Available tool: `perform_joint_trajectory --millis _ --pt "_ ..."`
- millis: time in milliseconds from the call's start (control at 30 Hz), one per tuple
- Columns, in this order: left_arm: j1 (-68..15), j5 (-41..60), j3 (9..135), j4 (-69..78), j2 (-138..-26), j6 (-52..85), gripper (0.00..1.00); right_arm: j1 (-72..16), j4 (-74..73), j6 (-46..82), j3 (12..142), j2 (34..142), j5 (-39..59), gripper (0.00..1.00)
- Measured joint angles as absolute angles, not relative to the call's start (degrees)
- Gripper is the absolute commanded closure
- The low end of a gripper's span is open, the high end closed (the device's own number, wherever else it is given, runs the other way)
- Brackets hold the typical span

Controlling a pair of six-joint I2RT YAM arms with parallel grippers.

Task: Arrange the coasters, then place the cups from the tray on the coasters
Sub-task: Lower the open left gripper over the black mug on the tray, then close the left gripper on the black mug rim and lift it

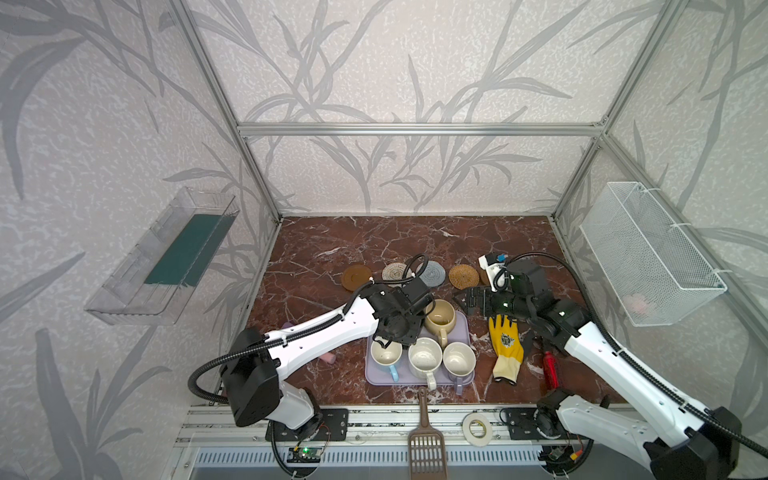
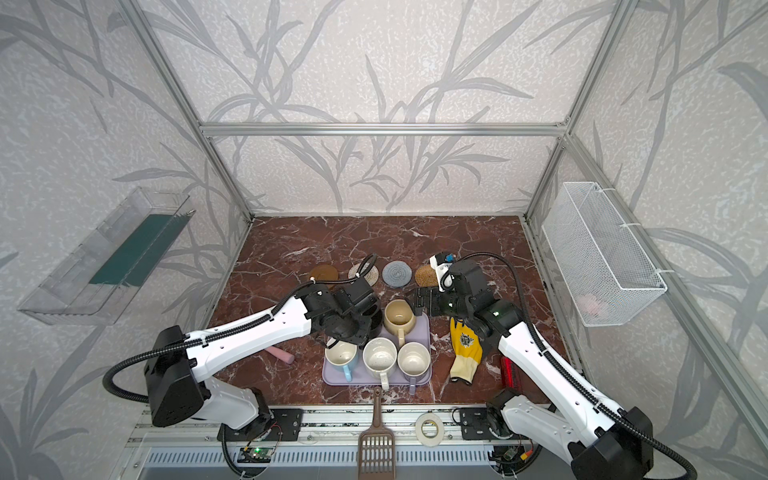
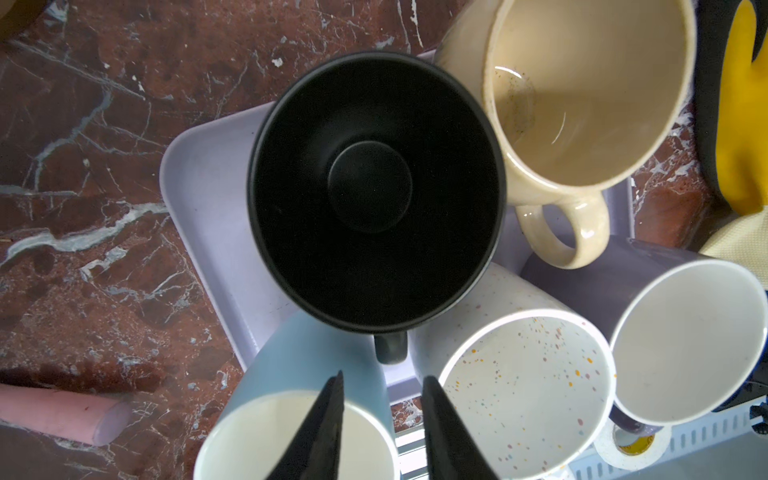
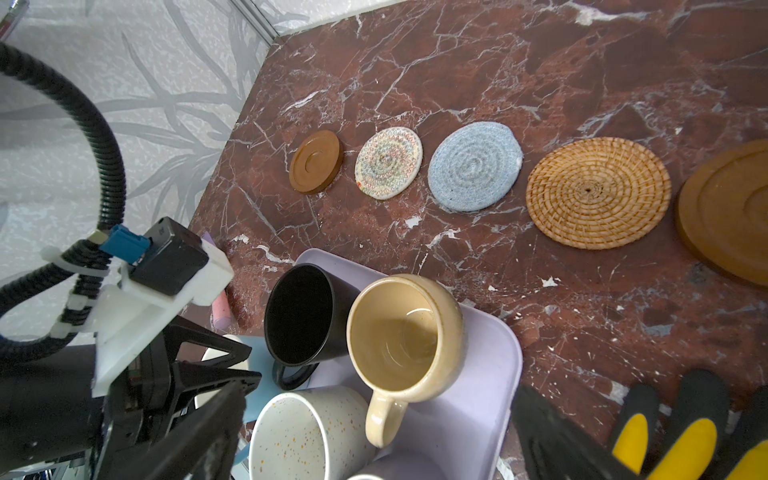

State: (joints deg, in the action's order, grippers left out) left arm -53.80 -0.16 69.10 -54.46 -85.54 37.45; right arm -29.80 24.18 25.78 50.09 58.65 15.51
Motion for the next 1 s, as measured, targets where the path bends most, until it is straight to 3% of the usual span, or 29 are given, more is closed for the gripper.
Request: perform_joint_trajectory --millis 1000 --pt "-53.84 -1.28 69.10 -51.64 -92.99 36.53 0.75 -29.80 23.77 25.74 48.88 58.59 15.51 0.01"
